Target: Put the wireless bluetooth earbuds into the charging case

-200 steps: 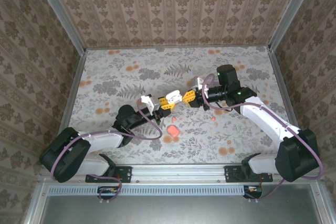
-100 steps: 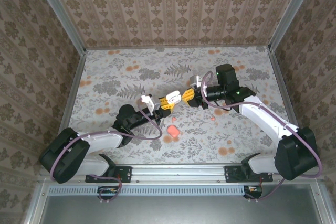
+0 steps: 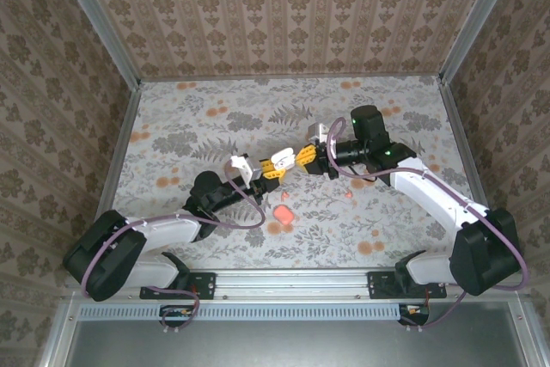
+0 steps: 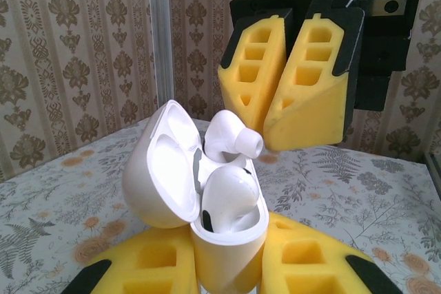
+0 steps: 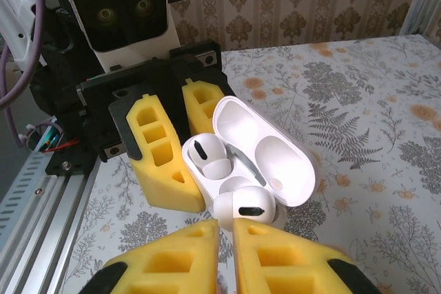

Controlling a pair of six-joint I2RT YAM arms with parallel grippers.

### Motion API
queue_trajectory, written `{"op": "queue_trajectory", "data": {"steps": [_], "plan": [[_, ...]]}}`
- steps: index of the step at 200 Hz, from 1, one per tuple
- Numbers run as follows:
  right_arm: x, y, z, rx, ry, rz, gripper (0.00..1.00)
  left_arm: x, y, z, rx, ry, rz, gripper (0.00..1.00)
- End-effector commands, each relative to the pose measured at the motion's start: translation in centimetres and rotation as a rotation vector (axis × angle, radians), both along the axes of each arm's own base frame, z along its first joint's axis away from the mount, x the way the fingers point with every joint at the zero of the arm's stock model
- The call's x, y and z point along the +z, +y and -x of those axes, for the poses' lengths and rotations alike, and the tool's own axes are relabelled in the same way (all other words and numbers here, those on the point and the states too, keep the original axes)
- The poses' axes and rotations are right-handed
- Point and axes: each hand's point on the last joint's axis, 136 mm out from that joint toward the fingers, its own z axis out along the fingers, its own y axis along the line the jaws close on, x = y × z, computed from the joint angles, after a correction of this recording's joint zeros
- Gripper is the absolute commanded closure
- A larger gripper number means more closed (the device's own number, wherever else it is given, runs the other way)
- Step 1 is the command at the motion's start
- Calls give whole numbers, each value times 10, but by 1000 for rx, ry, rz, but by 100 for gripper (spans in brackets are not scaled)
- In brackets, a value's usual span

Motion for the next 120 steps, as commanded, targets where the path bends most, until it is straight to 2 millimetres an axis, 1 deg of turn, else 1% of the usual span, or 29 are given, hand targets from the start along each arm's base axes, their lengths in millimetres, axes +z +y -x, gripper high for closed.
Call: {"op": "queue_trajectory", "data": {"steps": [1,35,91,120], "plan": [[11,2,0,-14,-33,-7,86,23,1,-2,2,-35,50,88],[11,4,0,-21,-30,-4,89,25,0,-3,1,-33,53,87],[13,11,2,-10,-32,-11,89,22,-1,-3,-5,-25,46,88],[11,13,0,-18,-29,-9,90,21,-2,-3,-9,-21,45,88]]}}
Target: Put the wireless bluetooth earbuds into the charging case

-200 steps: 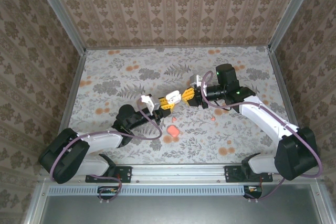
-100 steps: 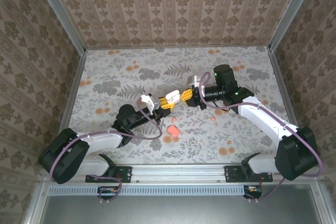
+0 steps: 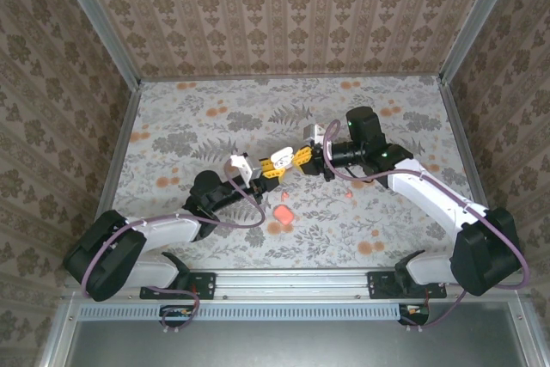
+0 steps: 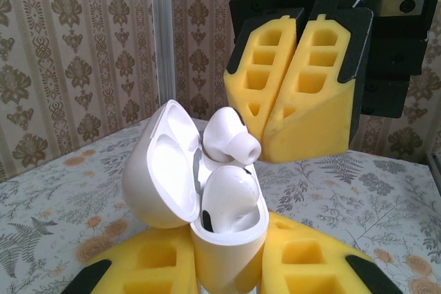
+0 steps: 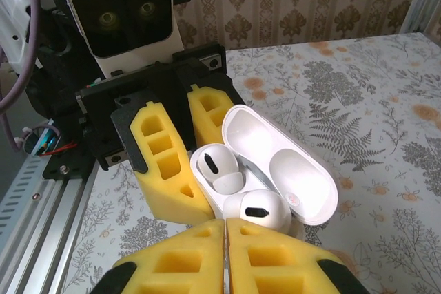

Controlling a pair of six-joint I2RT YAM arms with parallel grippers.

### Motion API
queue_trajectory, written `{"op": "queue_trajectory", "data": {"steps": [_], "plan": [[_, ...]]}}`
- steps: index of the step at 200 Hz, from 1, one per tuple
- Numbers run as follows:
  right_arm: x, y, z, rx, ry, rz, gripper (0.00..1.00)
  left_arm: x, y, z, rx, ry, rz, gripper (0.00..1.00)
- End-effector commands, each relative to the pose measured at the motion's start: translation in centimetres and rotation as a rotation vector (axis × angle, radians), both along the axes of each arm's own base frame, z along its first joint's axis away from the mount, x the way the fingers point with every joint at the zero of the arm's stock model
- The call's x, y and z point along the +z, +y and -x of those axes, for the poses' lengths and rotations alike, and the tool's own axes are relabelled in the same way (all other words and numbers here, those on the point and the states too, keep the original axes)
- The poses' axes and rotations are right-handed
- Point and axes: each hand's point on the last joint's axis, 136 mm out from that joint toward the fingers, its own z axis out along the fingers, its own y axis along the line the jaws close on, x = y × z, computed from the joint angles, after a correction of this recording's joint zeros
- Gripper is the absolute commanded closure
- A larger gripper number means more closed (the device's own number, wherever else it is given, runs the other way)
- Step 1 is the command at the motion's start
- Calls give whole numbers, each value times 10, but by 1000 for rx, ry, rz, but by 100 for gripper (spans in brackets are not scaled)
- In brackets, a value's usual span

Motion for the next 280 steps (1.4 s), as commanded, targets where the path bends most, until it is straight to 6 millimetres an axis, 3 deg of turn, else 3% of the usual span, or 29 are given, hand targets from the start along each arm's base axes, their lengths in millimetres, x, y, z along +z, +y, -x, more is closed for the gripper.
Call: {"op": "queue_trajectory", "data": {"steps": [1,135,171,194,214,238,264,280], "plan": [[11,3,-2,-11,-29,-15,90,21,-3,-1,-14,-22,45,88],[11,4,-4,-36,0,2,84,18,-5,1,-29,-16,23,88],[9,3,1,-19,14,23,84,18,-5,3,-32,-20,21,88],[18,0,8,11,-13,-13,84,17,-4,4,-36,-29,15,88],[31,-10,12,18,-47,-67,76,17,-3,8,-54,-45,11,88],[38,-26,9,-14,-52,-96,60,18,-4,14,-84,-66,12,88],[30,-35,-1,-65,-23,-75,35,21,-5,22,-128,-80,13,88],[28,-32,1,-40,1,-81,30,23,-6,25,-145,-88,15,88]]}}
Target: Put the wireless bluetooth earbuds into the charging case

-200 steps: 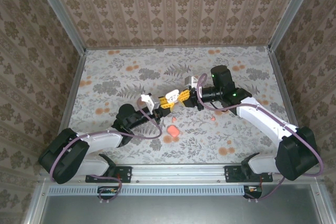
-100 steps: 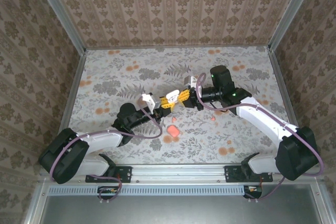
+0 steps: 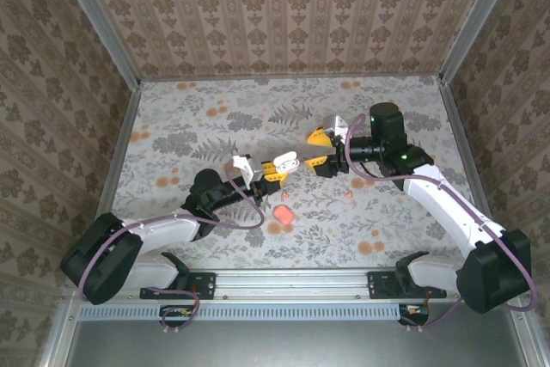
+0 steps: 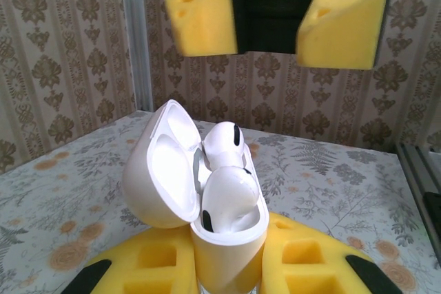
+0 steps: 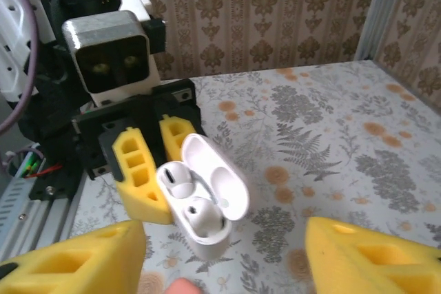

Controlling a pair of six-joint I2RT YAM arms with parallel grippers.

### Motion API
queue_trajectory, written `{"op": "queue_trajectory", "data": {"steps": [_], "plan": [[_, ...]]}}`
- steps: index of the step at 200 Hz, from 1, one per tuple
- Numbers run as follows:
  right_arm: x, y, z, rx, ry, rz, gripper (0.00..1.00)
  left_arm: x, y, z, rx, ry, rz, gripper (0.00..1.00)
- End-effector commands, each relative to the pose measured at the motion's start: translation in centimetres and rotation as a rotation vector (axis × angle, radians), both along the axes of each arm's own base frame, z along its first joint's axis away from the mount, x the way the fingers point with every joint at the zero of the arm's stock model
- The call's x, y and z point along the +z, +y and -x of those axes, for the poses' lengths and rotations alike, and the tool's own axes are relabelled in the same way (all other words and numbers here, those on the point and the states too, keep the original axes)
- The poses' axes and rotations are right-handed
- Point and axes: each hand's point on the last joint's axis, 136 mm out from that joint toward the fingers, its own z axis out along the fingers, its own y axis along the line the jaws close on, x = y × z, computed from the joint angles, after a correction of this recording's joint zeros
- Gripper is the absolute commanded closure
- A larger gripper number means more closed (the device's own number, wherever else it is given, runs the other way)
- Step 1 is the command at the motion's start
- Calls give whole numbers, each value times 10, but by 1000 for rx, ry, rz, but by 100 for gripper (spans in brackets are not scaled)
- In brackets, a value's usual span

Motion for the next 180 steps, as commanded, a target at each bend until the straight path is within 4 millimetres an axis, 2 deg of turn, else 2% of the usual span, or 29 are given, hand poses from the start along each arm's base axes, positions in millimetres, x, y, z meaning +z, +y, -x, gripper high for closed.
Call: {"op": "queue_trajectory", "data": {"steps": [1,78,112,119,173,180], "plan": [[-6,3,6,46,44,-15,30,22,-1,10,-57,-84,39,88],[-28,25,12,153,116,14,26,28,-2,13,-75,-99,48,87],[-27,34,19,222,145,8,27,29,-2,11,-69,-99,48,87],[-35,36,17,233,179,11,27,29,-2,10,-66,-98,48,87],[-30,36,33,304,163,-18,35,25,0,1,-16,-76,43,87],[-19,33,40,313,125,-31,37,25,1,0,-10,-73,43,87]]}}
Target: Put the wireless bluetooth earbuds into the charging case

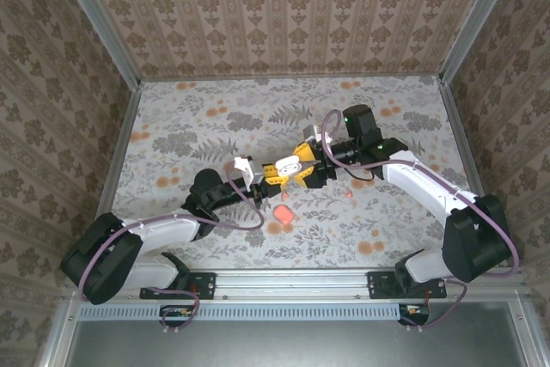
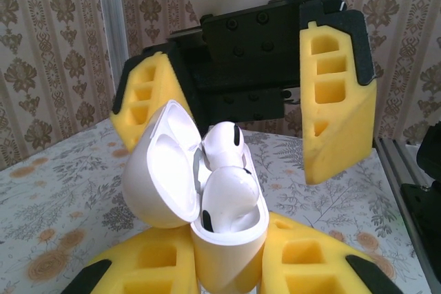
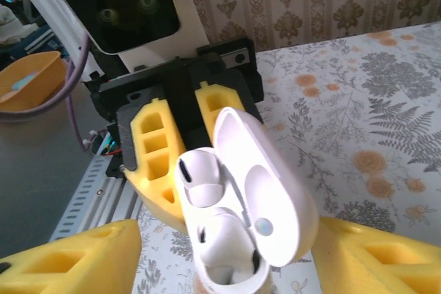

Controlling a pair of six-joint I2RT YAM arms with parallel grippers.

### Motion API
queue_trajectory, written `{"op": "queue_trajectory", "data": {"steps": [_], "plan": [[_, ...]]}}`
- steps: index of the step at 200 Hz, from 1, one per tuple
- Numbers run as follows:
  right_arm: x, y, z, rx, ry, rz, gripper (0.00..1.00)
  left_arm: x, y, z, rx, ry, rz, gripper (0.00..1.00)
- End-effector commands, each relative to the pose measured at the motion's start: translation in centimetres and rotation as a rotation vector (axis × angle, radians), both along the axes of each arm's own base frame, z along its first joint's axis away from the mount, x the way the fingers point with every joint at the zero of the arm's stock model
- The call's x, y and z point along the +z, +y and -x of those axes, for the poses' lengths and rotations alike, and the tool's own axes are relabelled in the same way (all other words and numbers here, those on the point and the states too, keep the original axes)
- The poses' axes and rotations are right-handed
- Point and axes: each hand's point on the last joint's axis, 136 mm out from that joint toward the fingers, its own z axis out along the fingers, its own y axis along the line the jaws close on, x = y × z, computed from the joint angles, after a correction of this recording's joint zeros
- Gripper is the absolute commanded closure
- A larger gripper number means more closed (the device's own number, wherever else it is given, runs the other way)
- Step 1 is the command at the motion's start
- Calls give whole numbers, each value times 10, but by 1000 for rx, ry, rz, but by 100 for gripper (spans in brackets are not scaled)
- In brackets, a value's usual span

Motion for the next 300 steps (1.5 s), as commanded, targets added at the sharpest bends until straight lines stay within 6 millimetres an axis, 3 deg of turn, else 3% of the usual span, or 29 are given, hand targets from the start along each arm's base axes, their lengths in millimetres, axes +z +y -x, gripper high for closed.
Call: {"op": "queue_trajectory", "data": {"steps": [1,49,89,131,169,195,236,300], "plan": [[23,-1,23,86,-52,-67,37,25,3,-8,36,-66,48,87],[33,-12,38,89,-138,-107,45,22,5,-9,44,-50,48,87],[28,-21,12,-70,-106,-70,46,11,10,-28,120,56,29,87],[15,-30,-19,-310,13,-20,46,-18,29,-60,259,340,-37,87],[-4,-48,-39,-543,177,52,42,-59,60,-79,422,628,-163,87],[-19,-55,-42,-618,272,86,41,-83,80,-85,487,824,-213,87],[-36,-64,-52,-743,413,132,39,-103,104,-102,565,1050,-283,87],[-52,-58,-53,-773,500,181,36,-124,112,-125,541,1256,-389,86]]}}
